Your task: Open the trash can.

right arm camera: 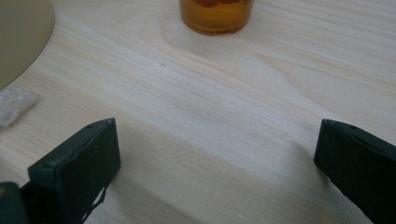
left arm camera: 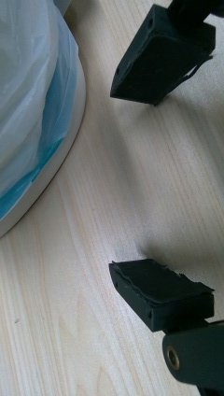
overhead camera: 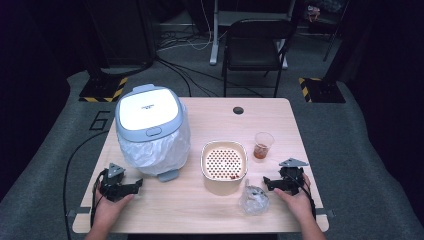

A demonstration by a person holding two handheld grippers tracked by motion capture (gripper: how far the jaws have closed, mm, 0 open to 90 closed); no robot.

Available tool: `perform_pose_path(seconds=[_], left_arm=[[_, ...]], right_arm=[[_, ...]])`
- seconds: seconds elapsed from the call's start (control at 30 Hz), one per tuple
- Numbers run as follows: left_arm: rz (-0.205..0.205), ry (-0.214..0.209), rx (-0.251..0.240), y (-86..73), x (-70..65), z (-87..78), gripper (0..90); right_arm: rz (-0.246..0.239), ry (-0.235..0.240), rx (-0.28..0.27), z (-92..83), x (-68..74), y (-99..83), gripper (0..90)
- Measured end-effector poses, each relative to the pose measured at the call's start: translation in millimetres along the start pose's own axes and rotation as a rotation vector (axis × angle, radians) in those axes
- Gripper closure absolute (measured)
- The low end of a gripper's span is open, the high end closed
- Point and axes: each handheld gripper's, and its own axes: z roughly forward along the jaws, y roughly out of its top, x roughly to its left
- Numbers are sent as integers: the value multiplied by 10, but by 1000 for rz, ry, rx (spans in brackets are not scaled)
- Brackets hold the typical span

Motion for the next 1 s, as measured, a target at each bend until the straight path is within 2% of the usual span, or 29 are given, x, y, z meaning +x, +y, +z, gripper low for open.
perform_pose_path(seconds=[0.1, 0.4, 0.73, 0.77, 0.9, 0.93, 1.0], left_arm=[[-13, 5, -4, 2, -2, 0, 140], [-4, 10, 1, -7, -28, -9, 145], [11, -4, 4, -16, -46, -32, 160], [5, 0, -10, -21, -51, -28, 169], [14, -5, 18, -14, -58, -94, 308], [8, 1, 11, -18, -76, -96, 333], [7, -12, 7, -9, -106, -126, 345]], right_arm=[[1, 0, -1, 1, 0, 0, 0], [8, 0, -2, 5, 6, 4, 0], [9, 1, -2, 7, 5, 7, 0], [7, 0, -2, 8, 3, 7, 0], [7, 0, -2, 8, 4, 7, 0], [8, 0, -2, 8, 4, 7, 0], [8, 0, -3, 8, 4, 7, 0]])
